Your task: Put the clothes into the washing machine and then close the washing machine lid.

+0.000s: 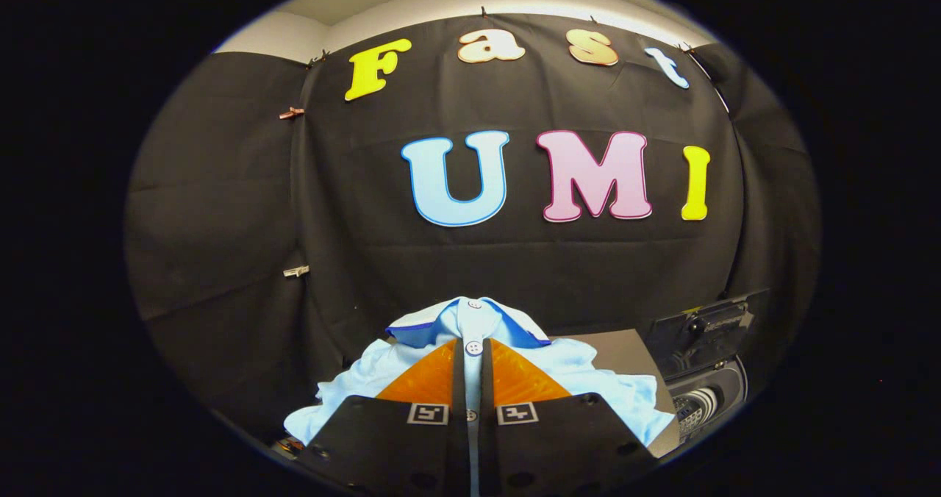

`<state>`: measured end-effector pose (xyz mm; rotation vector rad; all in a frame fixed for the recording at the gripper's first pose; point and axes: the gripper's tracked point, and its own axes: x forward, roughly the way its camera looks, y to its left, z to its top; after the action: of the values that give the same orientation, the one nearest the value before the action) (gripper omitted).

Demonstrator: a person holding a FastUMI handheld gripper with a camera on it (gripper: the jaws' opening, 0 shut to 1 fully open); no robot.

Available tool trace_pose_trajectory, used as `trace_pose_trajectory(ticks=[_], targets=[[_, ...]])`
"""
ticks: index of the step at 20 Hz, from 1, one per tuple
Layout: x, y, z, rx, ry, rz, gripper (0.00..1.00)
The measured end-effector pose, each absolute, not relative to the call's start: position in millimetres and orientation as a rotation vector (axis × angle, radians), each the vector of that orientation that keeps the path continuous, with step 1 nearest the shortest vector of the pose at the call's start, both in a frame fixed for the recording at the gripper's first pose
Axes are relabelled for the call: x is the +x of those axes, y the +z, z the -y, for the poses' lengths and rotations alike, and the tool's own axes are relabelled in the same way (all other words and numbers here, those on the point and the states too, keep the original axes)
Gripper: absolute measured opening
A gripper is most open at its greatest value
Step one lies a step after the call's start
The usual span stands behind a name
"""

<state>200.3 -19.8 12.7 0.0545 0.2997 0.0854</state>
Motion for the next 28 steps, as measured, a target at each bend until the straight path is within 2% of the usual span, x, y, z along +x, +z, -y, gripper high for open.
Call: trace_pose_trajectory(ticks=[8,15,22,28], targets=[[191,77,69,0.035,0.004,-0.174,0.09],[181,113,150,0.018,-0.035,-0.128,0.09],[173,112,269,-0.02,-0.073,-0.143,0.09],[166,74,342,-0.001,-0.07,-0.221,0.09]])
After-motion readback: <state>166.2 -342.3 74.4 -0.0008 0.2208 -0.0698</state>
